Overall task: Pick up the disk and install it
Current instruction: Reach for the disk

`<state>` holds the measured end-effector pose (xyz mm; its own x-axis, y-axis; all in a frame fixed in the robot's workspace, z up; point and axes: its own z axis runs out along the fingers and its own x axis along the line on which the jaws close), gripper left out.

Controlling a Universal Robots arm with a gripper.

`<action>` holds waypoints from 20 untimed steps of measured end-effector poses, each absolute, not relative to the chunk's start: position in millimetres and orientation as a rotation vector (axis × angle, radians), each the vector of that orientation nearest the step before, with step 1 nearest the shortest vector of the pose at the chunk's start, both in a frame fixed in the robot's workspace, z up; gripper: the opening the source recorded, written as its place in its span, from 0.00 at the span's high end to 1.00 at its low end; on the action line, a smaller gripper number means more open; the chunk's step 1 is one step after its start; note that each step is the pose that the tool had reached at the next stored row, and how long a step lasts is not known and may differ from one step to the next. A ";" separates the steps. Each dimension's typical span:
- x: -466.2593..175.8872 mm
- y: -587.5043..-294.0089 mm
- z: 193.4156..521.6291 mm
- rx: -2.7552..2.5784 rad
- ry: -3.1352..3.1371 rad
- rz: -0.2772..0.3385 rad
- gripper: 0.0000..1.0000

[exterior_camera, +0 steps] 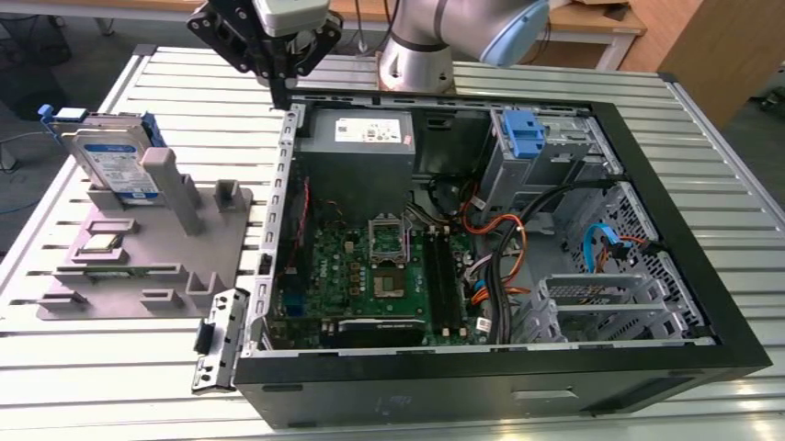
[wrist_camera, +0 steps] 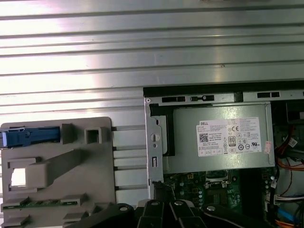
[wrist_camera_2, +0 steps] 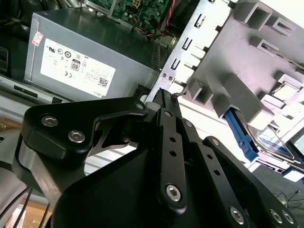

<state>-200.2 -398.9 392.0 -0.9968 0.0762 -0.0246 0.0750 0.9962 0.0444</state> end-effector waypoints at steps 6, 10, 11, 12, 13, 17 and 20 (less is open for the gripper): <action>-206.5 -398.9 392.0 0.118 3.112 0.068 0.90; -210.6 -398.9 391.9 0.118 3.112 0.068 0.90; -210.8 -398.9 391.9 0.118 3.112 0.068 0.90; -210.9 -398.9 392.0 0.118 3.112 0.068 0.90; -211.0 -398.9 392.0 0.118 3.112 0.068 0.90; -212.4 -399.0 391.9 0.118 3.112 0.068 0.90; -215.9 -399.0 391.7 0.118 3.112 0.068 0.90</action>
<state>-215.9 -399.0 391.7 -0.9968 0.0762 -0.0246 0.0750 0.9962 0.0444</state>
